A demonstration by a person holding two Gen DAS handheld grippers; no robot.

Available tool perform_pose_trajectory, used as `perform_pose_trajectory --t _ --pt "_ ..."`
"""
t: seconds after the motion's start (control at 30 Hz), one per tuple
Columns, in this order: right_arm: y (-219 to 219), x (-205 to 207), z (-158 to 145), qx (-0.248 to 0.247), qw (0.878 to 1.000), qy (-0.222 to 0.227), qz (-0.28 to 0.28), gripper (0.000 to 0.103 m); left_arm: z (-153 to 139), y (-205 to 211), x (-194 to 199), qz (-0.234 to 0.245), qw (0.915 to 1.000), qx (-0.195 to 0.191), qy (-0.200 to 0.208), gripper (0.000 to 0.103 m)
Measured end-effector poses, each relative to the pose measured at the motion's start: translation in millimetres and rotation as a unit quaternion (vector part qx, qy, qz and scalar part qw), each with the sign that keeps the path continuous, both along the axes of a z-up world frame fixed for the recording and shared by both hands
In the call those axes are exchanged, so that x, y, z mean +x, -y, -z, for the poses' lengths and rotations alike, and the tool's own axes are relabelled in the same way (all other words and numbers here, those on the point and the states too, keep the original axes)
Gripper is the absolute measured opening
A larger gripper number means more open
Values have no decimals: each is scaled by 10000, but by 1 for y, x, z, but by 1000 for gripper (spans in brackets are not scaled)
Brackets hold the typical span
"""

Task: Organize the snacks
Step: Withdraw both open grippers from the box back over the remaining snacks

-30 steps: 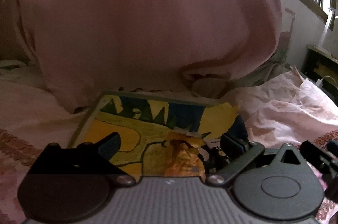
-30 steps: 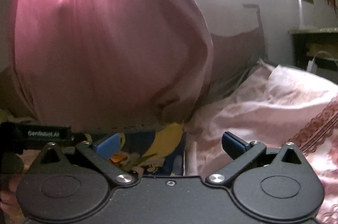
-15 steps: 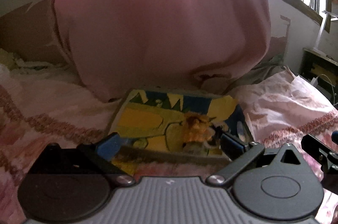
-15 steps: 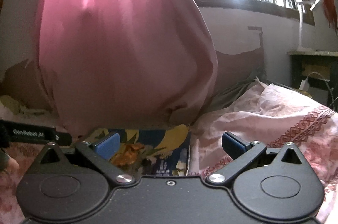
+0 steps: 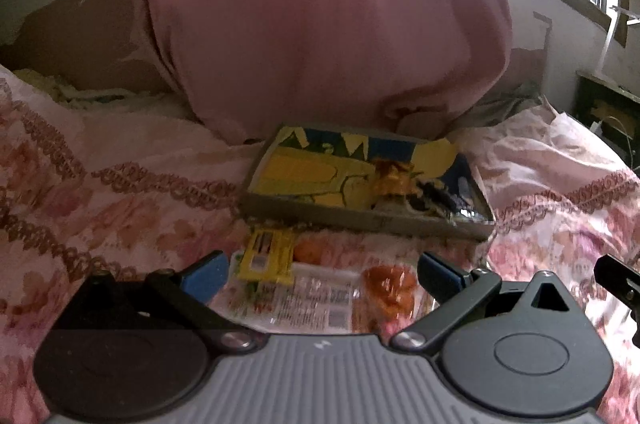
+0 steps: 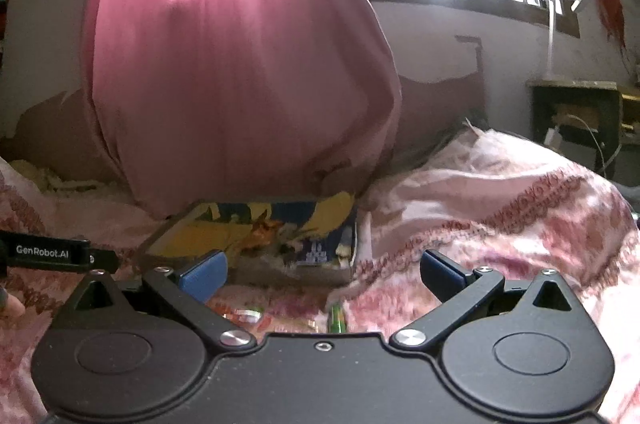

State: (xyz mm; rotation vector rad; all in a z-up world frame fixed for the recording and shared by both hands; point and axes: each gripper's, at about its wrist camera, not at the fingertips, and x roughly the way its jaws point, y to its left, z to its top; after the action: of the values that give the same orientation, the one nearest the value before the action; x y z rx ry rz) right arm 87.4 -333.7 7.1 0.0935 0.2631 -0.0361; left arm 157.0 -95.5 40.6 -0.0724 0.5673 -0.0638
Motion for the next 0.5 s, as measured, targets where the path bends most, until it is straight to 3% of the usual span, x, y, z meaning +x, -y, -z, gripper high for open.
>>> perform_pose_trajectory --t 0.27,0.5 --pt "-11 -28 16 -20 9992 -393 97 102 15 -7 -24 116 9998 -9 -143 103" --pt "-21 -40 23 -43 9977 -646 182 102 32 -8 -43 264 9990 226 -295 103"
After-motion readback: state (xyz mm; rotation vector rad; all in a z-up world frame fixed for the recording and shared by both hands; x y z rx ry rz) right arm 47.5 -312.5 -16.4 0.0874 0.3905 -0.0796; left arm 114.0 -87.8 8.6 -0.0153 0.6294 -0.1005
